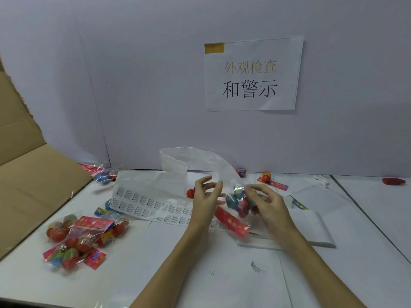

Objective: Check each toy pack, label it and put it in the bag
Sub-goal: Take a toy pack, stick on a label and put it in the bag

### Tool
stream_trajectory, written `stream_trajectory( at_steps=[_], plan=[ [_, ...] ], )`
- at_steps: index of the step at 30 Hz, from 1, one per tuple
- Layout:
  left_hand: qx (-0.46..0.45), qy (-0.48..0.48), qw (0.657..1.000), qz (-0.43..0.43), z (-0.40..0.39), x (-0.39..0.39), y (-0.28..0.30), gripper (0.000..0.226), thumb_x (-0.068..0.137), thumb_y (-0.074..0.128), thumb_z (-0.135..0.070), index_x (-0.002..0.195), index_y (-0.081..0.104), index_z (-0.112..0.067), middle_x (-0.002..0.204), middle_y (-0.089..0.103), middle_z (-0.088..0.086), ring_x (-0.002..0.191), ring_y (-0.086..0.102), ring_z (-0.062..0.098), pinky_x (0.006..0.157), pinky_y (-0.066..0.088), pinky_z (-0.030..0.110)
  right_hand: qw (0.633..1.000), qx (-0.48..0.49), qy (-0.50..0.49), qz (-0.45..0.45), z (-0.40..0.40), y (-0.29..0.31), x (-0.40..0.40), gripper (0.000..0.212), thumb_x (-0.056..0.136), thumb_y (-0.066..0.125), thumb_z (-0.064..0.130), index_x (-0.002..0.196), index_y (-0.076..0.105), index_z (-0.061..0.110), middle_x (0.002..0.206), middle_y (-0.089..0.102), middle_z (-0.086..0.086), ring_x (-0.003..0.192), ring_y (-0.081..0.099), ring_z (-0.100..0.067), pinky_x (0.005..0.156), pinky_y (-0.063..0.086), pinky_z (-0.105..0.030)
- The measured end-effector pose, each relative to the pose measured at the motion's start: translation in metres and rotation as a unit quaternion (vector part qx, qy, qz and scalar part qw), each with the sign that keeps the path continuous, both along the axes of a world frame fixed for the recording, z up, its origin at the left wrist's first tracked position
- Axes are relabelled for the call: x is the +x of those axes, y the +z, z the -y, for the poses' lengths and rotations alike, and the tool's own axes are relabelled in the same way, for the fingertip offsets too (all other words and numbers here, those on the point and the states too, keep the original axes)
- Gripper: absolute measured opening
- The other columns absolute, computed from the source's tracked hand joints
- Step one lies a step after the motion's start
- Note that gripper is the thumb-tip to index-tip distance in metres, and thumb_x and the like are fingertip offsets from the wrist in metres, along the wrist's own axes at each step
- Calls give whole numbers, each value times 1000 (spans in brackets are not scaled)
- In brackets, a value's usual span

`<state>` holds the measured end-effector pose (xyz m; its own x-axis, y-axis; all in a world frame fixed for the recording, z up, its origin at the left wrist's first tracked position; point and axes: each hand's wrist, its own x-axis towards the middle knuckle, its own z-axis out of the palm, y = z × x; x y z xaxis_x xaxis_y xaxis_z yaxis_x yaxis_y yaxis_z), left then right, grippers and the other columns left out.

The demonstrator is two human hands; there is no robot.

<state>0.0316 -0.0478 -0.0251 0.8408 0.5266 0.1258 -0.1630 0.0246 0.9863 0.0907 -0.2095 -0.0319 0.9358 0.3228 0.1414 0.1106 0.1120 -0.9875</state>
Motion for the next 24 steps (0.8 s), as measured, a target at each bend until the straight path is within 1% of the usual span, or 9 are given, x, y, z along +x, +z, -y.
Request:
stream_trajectory(
  at_steps=[3,6,9,11,13,16,20,22,24],
  plan=[
    [7,-58,998,-8,1,-3,2,45,90,67,-50,121,69,-18,106,76,3,92,74,19,83,63,34,999,-26,6,26,0,0,-2,36,82,70,56,105,79,31,95,80,5,92,75,-10,73,61,-23],
    [10,-58,998,2,-2,-5,0,26,93,74,-37,105,77,-14,97,78,2,89,73,18,79,61,29,998,-51,23,17,-2,2,-4,51,91,58,57,118,76,18,103,79,-3,101,75,-18,88,63,-38],
    [-26,-48,998,14,-6,-5,1,22,93,76,-31,103,77,-11,100,78,6,97,75,23,82,61,33,997,-55,58,19,-3,3,-6,46,101,46,49,130,72,23,114,77,-4,108,73,-20,90,63,-46],
    [-32,-44,998,30,-6,-7,4,23,92,76,-33,102,77,-13,99,79,4,95,75,19,78,59,29,995,-66,48,62,-4,3,-8,39,105,44,44,129,72,31,112,76,0,104,71,-15,84,64,-35],
    [-20,-29,999,31,-4,-9,7,24,90,76,-38,102,78,-19,99,79,0,97,75,17,79,59,27,987,-102,2,126,-3,1,-6,37,104,45,44,127,71,32,93,72,6,88,69,-5,69,58,-19],
    [-11,-43,997,57,-2,-10,10,25,83,79,-46,98,82,-25,102,80,0,104,73,21,86,58,27,990,-83,14,117,0,-1,-3,40,105,45,43,130,71,27,67,69,4,63,67,-7,58,54,-19],
    [27,-76,993,89,-6,-10,10,34,82,78,-57,86,84,-24,137,63,-18,131,54,5,104,41,32,994,26,102,35,4,5,-5,36,106,48,43,125,75,29,113,78,-3,101,76,-25,77,61,-30],
    [26,-90,992,87,-5,-11,12,41,83,70,-63,83,84,-24,147,51,-27,135,45,-9,98,31,26,995,13,79,51,5,6,-4,29,101,56,44,121,76,36,116,77,3,108,73,-21,78,61,-29],
    [22,-64,993,98,-6,-11,14,37,83,73,-60,100,83,-29,150,49,-26,129,49,-13,96,35,20,996,-8,61,66,5,5,-2,39,95,68,43,133,64,47,112,78,4,105,74,-17,76,60,-27]
  ],
)
